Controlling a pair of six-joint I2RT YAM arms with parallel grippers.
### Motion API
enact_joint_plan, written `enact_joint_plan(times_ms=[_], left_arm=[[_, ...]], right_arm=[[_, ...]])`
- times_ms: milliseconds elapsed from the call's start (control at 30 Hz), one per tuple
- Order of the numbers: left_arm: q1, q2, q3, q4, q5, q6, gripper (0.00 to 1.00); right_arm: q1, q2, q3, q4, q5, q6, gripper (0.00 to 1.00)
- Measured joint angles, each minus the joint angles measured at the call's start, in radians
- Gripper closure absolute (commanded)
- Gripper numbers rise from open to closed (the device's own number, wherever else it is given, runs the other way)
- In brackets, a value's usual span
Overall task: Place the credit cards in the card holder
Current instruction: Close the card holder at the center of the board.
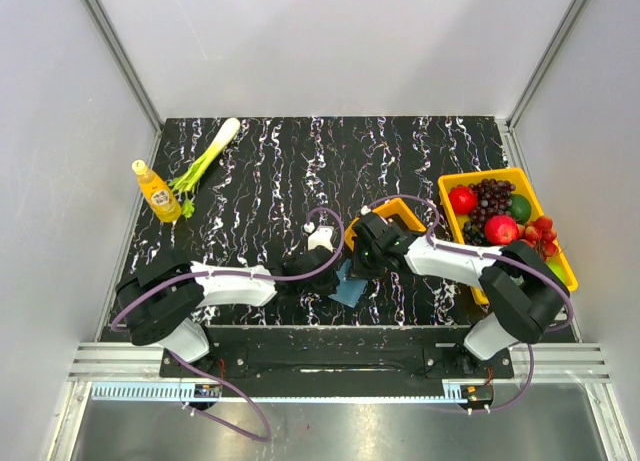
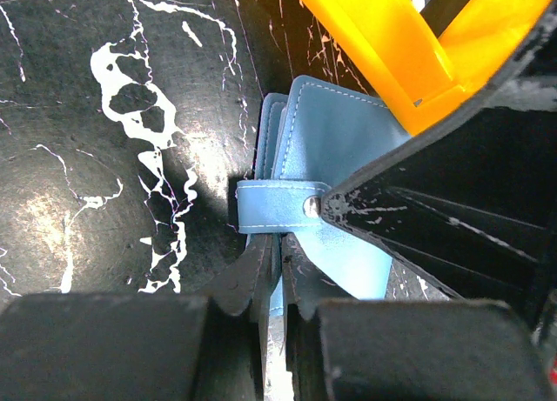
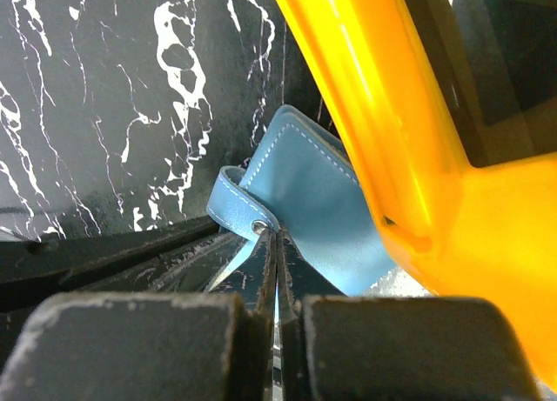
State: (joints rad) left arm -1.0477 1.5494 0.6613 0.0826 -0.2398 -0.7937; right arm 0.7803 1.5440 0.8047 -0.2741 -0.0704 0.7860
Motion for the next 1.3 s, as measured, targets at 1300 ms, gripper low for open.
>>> enact_joint_plan(times_ms=[1300], left_arm=[[0.0,-0.002,-0.002,0.001,-0.001,-0.001,1.0]], right_arm=[[-0.003,-0.004,-0.013,0.0,-0.001,-0.007,1.0]])
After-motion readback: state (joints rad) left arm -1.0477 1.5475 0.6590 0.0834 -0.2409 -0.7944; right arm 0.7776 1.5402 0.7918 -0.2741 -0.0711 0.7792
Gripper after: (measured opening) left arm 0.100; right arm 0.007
